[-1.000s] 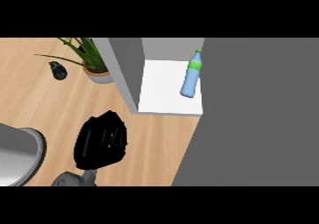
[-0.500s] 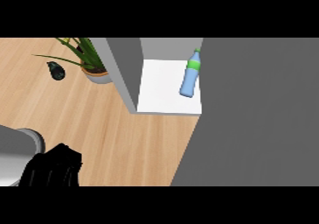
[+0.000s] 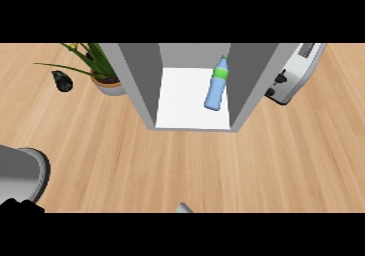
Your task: Pick up the bottled water, place it into the cabinet and close the cabinet
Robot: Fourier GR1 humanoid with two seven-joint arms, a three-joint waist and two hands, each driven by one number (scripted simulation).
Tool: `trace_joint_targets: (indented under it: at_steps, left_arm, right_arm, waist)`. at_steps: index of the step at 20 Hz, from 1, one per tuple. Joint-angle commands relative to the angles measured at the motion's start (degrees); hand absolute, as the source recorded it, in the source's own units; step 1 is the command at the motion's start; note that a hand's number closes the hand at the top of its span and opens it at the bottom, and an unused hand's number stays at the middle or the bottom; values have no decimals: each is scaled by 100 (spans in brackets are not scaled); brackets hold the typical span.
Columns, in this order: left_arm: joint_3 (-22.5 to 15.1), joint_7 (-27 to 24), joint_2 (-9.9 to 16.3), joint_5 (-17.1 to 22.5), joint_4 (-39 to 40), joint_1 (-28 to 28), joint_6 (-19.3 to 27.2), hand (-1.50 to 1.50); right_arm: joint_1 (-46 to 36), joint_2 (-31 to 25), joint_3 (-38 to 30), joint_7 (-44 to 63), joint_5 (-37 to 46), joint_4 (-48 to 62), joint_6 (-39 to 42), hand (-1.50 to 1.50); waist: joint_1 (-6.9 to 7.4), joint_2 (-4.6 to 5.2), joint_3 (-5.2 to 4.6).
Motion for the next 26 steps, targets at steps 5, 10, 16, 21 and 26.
trace_joint_targets:
  at_steps: [5,10,16,21,26]
  left_arm:
    - [919,-152,324,678,-17,712,-863,150]
    - [1182,81,387,872,94,553,-1023,150]
    - [1353,25,281,784,-37,1029,-1360,150]
    - [1560,126,279,993,437,736,-1556,150]
    - [1515,27,137,677,178,850,-1630,150]
  right_arm:
    - [-1281,750,-1509,1,-860,1472,284,150]
    - [-2146,791,-1930,-514,-1238,2732,168,150]
    - [-2225,659,-2808,-893,-1690,3645,1210,150]
    - [-2405,687,-3230,-1786,-1868,4838,1630,150]
    - [-2860,615,-3695,-2042,-1934,5842,1732,150]
  waist:
    - [21,45,10]
    - [-8,48,10]
    - [-51,44,15]
    - [-68,62,14]
    - [0,73,13]
